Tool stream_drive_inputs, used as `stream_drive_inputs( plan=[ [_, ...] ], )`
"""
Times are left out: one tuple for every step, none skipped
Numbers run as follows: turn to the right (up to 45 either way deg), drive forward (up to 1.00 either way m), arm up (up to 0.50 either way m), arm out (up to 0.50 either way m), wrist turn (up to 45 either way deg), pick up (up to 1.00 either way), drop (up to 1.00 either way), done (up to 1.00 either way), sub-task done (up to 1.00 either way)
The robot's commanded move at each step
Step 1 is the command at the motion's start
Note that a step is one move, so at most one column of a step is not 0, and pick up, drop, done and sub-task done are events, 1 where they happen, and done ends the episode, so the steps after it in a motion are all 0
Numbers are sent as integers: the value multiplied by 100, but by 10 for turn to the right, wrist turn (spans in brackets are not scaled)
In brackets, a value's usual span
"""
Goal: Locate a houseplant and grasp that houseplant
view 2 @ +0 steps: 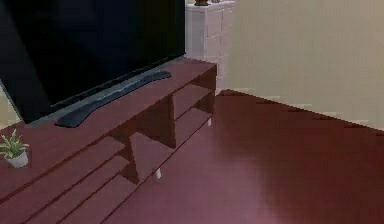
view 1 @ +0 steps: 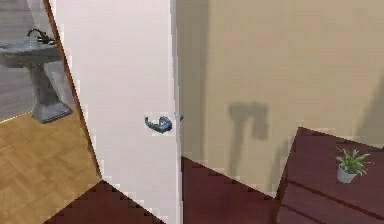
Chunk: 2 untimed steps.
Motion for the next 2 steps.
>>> stream_drive_inputs(
  plan=[
    [330, 0, 0, 0, 0, 0, 0, 0, 0],
    [0, 55, 0, 0, 0, 0, 0, 0, 0]
  ],
)
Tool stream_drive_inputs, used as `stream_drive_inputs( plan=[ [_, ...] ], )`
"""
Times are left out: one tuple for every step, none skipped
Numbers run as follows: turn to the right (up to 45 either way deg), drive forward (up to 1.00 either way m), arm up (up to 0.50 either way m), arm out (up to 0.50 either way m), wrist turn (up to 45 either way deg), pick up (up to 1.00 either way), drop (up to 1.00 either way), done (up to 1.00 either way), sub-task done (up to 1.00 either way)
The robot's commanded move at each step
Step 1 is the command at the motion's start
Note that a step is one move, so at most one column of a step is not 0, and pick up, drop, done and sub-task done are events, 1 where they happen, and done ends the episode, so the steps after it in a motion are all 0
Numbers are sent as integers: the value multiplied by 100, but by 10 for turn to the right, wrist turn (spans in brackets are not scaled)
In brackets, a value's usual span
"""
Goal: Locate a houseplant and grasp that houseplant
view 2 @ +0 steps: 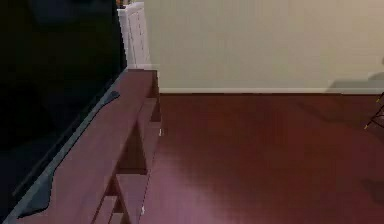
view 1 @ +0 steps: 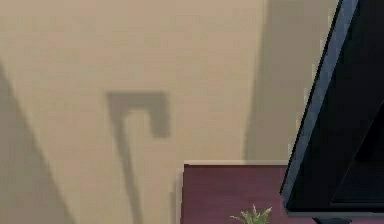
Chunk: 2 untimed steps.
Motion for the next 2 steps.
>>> stream_drive_inputs(
  plan=[
    [-450, 0, 0, 0, 0, 0, 0, 0, 0],
    [-180, 0, 0, 0, 0, 0, 0, 0, 0]
  ],
)
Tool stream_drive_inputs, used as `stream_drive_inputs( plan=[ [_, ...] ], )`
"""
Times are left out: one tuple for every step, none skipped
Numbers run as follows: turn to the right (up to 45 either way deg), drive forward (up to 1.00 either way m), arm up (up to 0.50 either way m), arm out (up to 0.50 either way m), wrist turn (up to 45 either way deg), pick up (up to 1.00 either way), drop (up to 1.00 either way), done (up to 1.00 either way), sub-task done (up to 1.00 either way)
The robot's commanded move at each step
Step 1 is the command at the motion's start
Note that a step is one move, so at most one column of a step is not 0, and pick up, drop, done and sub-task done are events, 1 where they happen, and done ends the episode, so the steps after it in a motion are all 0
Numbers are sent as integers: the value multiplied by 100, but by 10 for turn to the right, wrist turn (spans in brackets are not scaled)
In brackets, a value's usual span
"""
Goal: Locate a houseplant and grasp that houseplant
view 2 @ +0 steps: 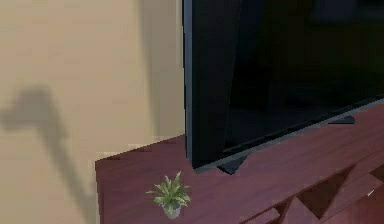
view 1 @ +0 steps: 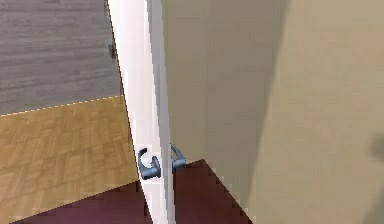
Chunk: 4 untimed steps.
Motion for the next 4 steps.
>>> stream_drive_inputs(
  plan=[
    [0, 0, 50, 0, 0, 0, 0, 0, 0],
    [0, 0, 34, 0, 0, 0, 0, 0, 0],
    [0, 0, 0, 8, 0, 0, 0, 0, 0],
    [0, 0, 0, 0, 450, 0, 0, 0, 0]
  ],
)
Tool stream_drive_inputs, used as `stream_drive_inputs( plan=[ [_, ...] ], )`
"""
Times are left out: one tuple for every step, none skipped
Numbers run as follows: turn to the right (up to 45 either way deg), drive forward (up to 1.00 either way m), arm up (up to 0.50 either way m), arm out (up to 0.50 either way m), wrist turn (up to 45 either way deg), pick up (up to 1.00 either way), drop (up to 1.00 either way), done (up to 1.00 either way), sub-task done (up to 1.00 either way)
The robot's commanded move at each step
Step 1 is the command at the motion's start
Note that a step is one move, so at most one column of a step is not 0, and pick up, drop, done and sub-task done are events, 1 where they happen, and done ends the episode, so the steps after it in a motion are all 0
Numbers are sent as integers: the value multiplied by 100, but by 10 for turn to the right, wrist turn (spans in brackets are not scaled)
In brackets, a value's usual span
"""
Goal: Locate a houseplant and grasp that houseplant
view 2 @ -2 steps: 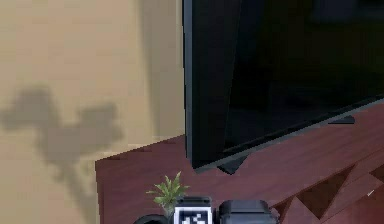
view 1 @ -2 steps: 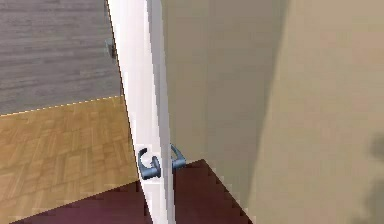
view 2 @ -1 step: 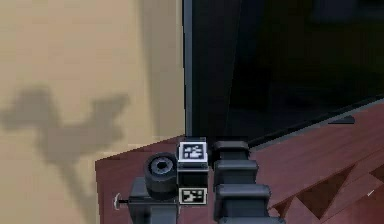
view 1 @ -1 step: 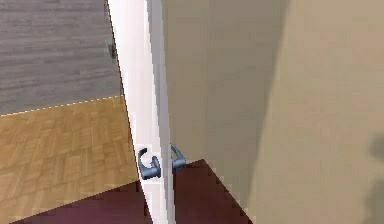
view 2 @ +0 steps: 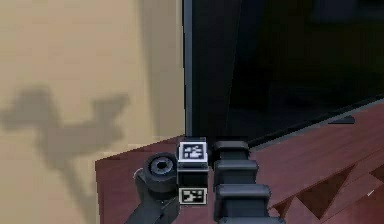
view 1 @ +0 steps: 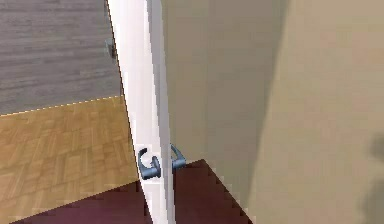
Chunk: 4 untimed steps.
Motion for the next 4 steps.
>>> stream_drive_inputs(
  plan=[
    [0, 0, 0, 0, 450, 0, 0, 0, 0],
    [0, 0, 0, 0, 450, 0, 0, 0, 0],
    [0, 0, 0, 0, 300, 0, 0, 0, 0],
    [0, 0, -30, 0, 0, 0, 0, 0, 0]
  ],
)
